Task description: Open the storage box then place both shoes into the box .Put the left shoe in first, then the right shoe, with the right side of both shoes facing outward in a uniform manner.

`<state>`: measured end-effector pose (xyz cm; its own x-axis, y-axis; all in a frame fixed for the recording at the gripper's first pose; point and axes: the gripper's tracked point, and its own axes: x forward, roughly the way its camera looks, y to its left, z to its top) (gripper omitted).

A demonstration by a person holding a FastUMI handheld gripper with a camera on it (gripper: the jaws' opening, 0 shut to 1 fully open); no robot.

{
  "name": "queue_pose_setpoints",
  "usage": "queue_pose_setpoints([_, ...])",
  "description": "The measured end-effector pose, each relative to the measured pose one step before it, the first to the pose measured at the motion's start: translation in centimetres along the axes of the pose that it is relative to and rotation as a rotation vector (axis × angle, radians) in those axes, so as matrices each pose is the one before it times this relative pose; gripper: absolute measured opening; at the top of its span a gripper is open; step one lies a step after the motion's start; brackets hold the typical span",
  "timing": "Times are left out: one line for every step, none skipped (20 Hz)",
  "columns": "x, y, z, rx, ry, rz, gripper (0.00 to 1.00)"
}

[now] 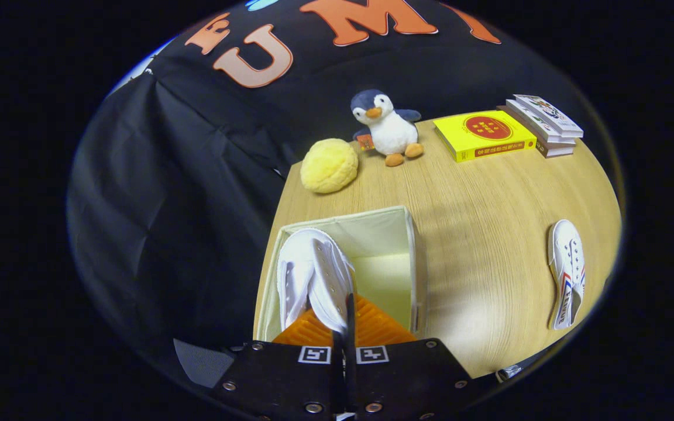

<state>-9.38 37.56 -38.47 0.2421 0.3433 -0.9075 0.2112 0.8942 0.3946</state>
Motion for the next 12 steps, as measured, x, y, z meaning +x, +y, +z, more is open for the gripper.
queue_pose_setpoints([0.813,-0.243,-0.076,0.00825,0.00727,-0.01926,0.02])
queue_pose_setpoints([0.794,-0.115,-0.111,0.01415,0.00266,-0.01496,0.01])
queue_pose_setpoints([0.684,-0.104,-0.030,0.01506,0.00584,-0.01359,0.01])
queue_pose_setpoints([0.639,0.203,-0.093,0.01044,0.00516,-0.00762,0.01])
queue_pose_setpoints([0.594,0.399,0.260,-0.00325,-0.00551,-0.00314,0.01])
queue_pose_setpoints([0.473,0.231,-0.065,-0.00777,0.00000,-0.01091,0.02])
queue_pose_setpoints([0.410,-0.165,-0.520,0.00583,0.01835,-0.02730,0.02])
queue_pose_setpoints([0.314,0.111,-0.568,0.01231,0.01261,-0.01951,0.02])
queue_pose_setpoints([0.421,0.083,-0.521,0.00727,0.01271,-0.00957,0.02])
queue_pose_setpoints([0.711,0.223,-0.389,0.00857,0.00808,-0.00069,0.02])
queue_pose_setpoints([0.784,0.074,-0.246,0.01904,0.00733,-0.00325,0.02])
queue_pose_setpoints([0.527,0.046,-0.325,0.02811,0.00828,-0.00899,0.02])
